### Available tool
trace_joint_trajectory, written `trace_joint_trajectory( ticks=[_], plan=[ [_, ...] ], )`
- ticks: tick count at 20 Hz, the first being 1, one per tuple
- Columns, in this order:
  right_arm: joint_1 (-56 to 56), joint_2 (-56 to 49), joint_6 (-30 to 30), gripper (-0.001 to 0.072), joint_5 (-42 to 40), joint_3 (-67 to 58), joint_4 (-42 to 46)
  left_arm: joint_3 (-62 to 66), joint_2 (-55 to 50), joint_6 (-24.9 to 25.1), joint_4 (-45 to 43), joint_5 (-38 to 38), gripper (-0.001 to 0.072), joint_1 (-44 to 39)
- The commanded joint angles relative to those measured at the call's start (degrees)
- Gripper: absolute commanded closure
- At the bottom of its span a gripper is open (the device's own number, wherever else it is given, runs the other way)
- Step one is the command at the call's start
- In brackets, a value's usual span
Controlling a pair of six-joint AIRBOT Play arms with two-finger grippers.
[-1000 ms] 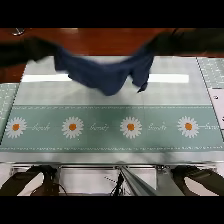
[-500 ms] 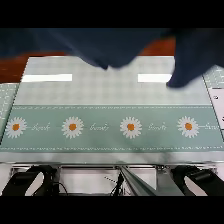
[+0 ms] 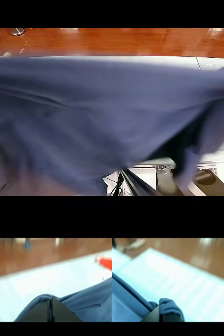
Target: Fold the shirts.
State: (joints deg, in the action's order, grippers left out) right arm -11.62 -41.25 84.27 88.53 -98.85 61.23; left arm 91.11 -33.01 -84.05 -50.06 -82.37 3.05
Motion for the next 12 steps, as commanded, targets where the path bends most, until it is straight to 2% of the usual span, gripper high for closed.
trace_joint_trajectory(
  ticks=[1, 4, 6, 8, 12],
  plan=[
    [0.0, -0.5, -1.0, 0.0689, -6.8, 20.2, -0.5, -18.5, -1.0, 2.5, 0.1, -1.0, 0.0691, 0.0],
    [0.0, -7.4, -1.6, 0.0689, -16.5, 31.6, -0.5, -33.6, -6.6, 5.7, 0.1, 12.1, 0.0691, -0.5],
    [0.0, -15.6, -1.7, 0.0689, -22.3, 32.2, -0.3, -37.6, -12.9, 7.3, 0.3, 19.3, 0.0691, -1.4],
    [0.7, -24.4, -1.5, 0.0689, -28.0, 30.0, -1.4, -37.6, -19.8, 8.7, 1.0, 23.8, 0.0690, -2.3],
    [7.5, -42.3, -0.9, 0.0682, -28.7, 17.7, -15.8, -36.2, -30.9, 8.6, 5.8, 31.3, 0.0688, -3.5]
  ],
)
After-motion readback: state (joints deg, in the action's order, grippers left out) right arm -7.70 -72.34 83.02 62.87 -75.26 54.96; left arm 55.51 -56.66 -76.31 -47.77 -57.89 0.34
